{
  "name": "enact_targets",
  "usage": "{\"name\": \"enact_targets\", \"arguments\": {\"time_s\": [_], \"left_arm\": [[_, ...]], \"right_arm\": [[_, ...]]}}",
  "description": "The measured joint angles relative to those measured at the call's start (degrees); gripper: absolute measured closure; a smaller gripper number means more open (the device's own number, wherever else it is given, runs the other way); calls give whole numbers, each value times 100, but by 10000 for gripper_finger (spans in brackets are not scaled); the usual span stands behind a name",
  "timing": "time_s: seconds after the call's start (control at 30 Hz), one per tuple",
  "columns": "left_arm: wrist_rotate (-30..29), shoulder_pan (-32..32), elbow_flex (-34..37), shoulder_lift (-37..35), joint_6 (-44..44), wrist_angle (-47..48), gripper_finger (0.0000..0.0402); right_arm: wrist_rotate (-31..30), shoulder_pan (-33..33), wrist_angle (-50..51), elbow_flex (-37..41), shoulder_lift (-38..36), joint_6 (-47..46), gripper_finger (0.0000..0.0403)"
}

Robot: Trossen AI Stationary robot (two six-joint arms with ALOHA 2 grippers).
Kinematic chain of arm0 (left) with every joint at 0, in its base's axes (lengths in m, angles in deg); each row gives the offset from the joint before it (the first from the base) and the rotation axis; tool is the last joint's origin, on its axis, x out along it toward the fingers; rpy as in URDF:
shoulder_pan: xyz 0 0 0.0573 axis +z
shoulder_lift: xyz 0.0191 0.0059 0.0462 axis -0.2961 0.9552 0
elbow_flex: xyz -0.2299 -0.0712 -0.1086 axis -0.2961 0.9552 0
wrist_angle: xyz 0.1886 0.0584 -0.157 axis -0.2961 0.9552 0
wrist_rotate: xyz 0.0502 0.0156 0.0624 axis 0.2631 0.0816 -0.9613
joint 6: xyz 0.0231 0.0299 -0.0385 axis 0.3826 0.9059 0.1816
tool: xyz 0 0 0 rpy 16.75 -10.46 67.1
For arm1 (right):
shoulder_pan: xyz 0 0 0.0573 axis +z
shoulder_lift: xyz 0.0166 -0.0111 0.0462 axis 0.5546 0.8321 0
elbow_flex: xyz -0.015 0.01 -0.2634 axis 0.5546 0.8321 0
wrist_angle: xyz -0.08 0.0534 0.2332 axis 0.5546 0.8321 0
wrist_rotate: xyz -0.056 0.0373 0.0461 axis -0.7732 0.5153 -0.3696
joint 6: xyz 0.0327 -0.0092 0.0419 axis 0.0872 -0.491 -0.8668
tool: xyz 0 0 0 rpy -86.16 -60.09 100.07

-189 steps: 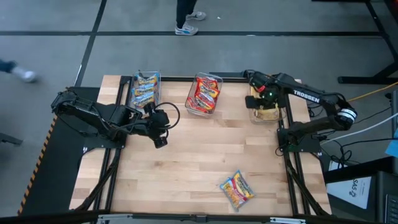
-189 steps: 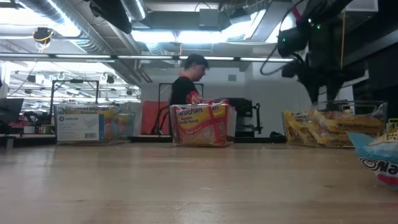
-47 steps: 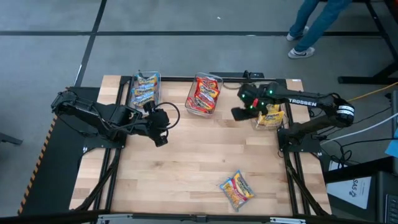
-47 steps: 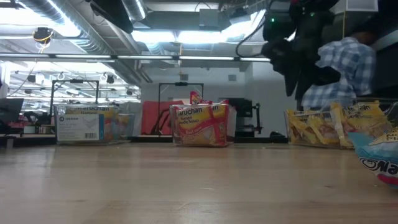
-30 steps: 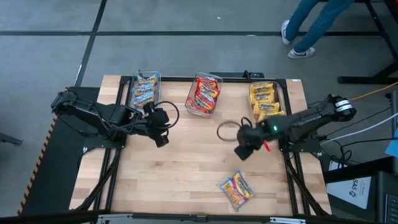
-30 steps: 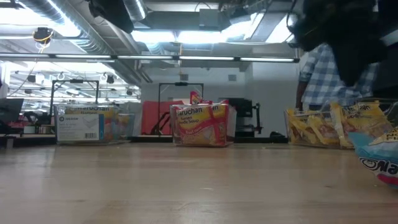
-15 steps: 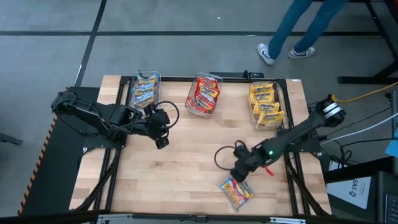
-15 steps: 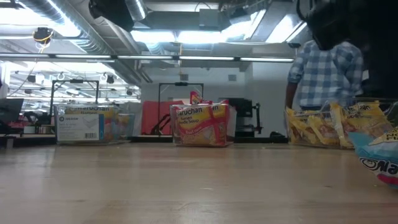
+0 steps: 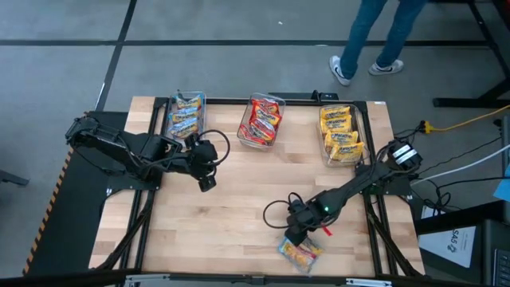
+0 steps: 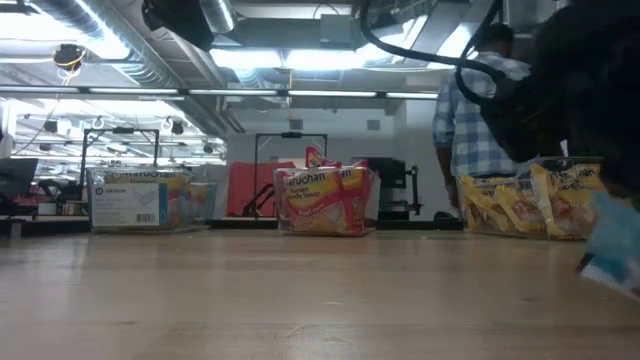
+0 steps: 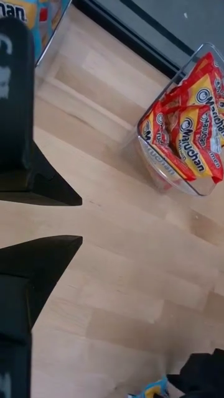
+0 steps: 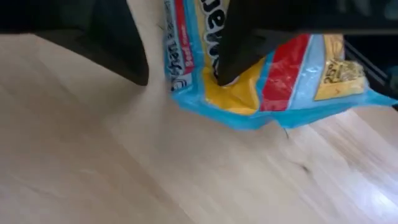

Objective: Sort Maruchan noodles
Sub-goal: Put the blue noodle pack in the left transparent basket

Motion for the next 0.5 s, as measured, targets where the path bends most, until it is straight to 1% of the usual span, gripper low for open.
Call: {"name": "enact_targets", "arguments": {"time_s": [0.1, 0.27, 0.3, 0.4, 0.5], "left_arm": [[-1, 0, 0, 0, 0, 10, 321], [-21, 0, 0, 0, 2, 17, 321], [-25, 0, 0, 0, 4, 15, 321], [-25, 0, 0, 0, 4, 16, 321], [-25, 0, 0, 0, 4, 19, 321]], "right_arm": [[-77, -2, -145, -6, 72, 2, 256], [-297, -167, -230, -2, 78, 155, 379], [-365, -214, -270, 1, 78, 287, 390], [-416, -438, -522, 1, 78, 485, 396], [-427, -724, -757, -74, 33, 897, 399]]}}
